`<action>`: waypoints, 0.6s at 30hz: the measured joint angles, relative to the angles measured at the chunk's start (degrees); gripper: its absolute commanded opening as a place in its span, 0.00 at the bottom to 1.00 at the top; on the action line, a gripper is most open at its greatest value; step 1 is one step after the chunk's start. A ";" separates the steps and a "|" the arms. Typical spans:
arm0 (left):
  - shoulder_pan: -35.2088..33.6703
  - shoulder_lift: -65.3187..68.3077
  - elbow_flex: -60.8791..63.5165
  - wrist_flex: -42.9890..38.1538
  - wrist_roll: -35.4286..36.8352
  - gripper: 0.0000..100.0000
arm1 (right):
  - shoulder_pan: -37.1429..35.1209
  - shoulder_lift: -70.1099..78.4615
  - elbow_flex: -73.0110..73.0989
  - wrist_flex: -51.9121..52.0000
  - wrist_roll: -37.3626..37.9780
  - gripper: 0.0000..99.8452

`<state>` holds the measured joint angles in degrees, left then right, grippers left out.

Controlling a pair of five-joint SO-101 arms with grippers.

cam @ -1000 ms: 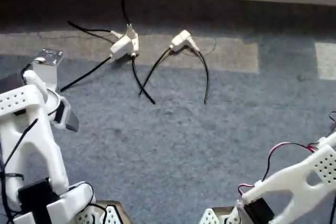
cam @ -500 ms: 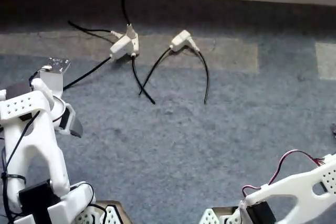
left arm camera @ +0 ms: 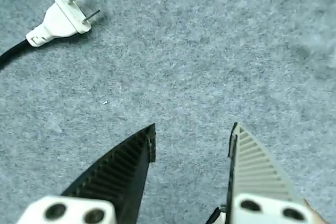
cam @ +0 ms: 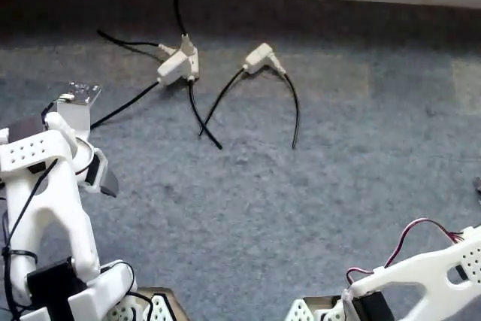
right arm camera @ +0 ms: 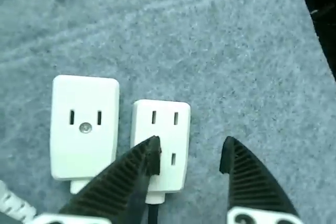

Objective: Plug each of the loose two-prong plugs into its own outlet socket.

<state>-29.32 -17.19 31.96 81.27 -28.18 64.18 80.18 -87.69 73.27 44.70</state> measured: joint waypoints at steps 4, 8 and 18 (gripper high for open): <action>0.00 0.00 0.00 0.00 0.00 0.23 | -0.79 -0.35 -2.81 4.66 0.00 0.21; 0.00 0.00 0.00 0.00 0.00 0.23 | -2.29 -0.26 -3.87 7.65 -0.53 0.21; 0.00 0.00 0.00 0.00 0.00 0.23 | -2.29 2.37 -3.69 5.80 -1.67 0.21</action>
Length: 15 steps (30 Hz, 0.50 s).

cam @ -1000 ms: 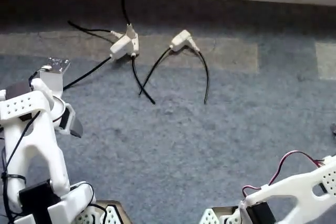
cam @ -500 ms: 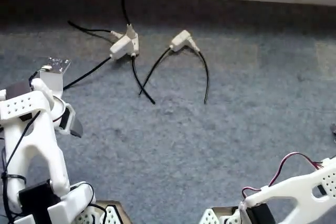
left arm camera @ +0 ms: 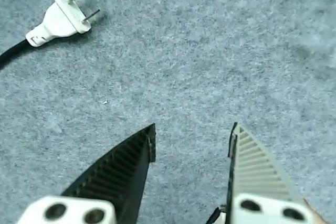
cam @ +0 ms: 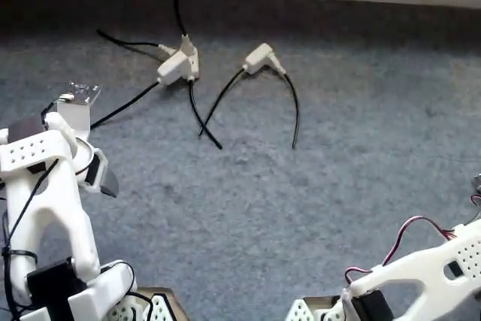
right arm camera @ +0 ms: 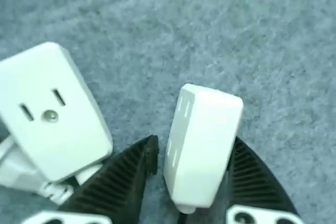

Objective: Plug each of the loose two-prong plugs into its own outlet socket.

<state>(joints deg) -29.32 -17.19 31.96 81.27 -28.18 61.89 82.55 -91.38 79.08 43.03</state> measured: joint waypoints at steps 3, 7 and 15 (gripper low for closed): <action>0.00 0.00 0.00 -0.18 0.00 0.23 | 0.09 0.00 0.00 -0.70 -0.18 0.20; 0.00 0.00 0.09 -0.18 0.00 0.23 | 0.26 0.18 -2.73 -0.79 -0.18 0.10; 0.00 0.00 0.44 -0.18 0.00 0.23 | 0.53 -1.05 -3.87 3.60 0.18 0.01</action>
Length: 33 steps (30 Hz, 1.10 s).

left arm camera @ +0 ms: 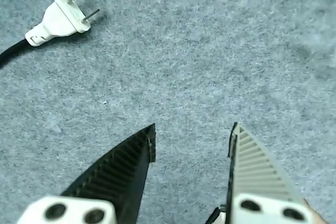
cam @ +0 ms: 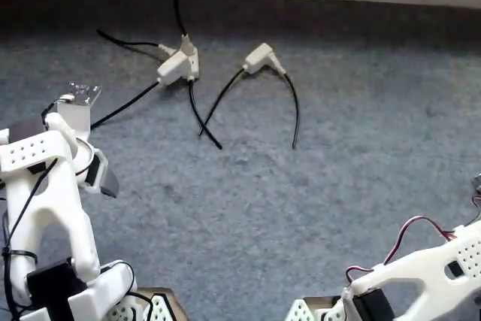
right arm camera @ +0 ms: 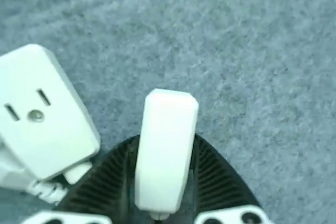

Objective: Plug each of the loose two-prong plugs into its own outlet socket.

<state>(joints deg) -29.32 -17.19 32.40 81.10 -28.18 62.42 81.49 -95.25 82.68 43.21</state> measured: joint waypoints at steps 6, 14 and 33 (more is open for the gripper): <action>0.00 0.00 1.41 -0.09 0.00 0.23 | -4.31 -5.36 0.18 11.34 -6.24 0.01; 0.00 0.00 1.41 -0.09 0.00 0.23 | -14.15 -17.41 0.18 16.00 -29.27 0.01; 0.00 0.00 1.41 -0.09 3.69 0.23 | -46.33 -27.16 0.18 16.18 -64.18 0.01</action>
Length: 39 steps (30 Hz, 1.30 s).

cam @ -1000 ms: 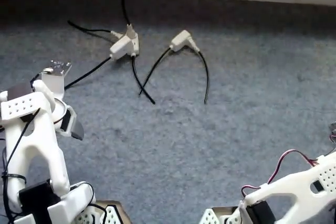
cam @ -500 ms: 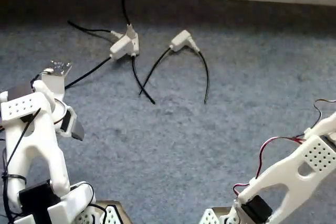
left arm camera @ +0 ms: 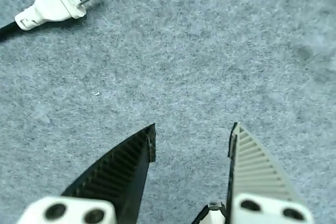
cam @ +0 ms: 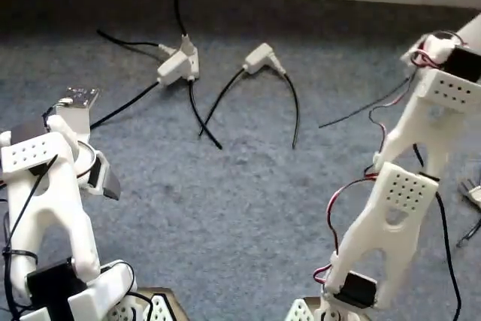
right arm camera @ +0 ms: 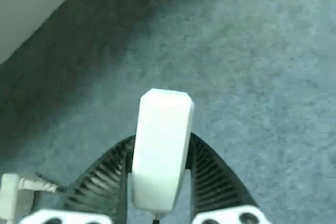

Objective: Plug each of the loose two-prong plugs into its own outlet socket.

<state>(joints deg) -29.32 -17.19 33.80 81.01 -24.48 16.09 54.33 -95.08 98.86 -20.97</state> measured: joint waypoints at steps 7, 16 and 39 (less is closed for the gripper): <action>0.00 0.00 0.00 0.00 0.00 0.23 | -10.81 -13.27 0.00 0.00 -0.26 0.01; 0.00 0.00 2.02 0.00 0.00 0.23 | -28.13 -35.52 18.46 0.00 -9.49 0.01; -21.80 0.00 6.42 -14.24 -5.89 0.23 | -56.44 -43.60 53.45 -0.70 -15.03 0.01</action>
<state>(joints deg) -51.12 -17.19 40.22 66.77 -30.37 -40.35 10.73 -41.63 98.15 -36.00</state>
